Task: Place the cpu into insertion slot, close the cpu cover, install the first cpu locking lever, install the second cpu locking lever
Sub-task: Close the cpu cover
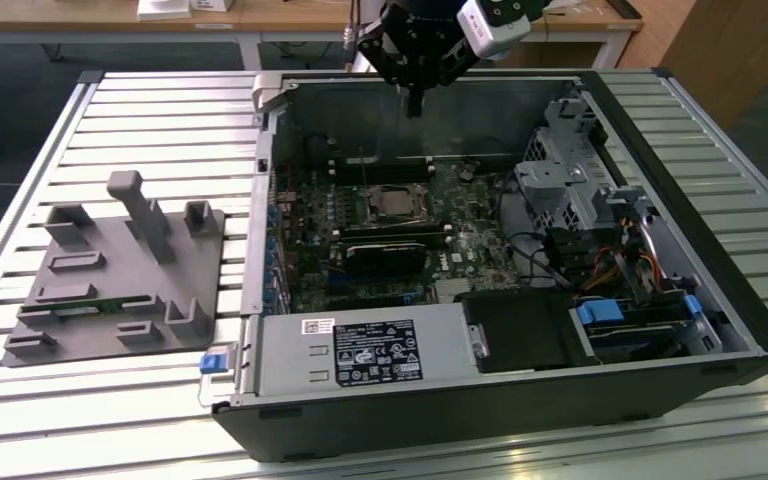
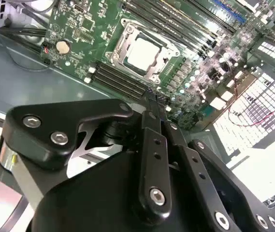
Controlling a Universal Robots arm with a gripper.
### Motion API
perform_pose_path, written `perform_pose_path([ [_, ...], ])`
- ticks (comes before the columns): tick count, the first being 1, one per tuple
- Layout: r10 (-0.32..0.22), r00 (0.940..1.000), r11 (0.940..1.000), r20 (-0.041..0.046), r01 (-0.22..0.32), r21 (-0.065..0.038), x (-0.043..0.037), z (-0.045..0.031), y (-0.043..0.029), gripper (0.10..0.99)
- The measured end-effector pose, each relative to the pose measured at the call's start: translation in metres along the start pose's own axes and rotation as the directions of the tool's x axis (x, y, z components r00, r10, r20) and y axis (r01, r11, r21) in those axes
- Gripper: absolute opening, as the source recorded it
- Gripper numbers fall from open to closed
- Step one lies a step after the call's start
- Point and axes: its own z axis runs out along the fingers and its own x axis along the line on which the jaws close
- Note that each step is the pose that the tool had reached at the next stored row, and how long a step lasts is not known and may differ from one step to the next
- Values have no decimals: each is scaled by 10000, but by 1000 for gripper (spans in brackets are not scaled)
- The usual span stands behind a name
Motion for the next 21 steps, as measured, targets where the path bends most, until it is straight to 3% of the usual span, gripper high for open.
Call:
perform_pose_path([
  [15, 1, 10000, 10000, -1, -1, 1, 1, 0, 0, 106],
  [21, 1, 10000, 10000, 0, -1, 0, 40, 4, -2, 106],
])
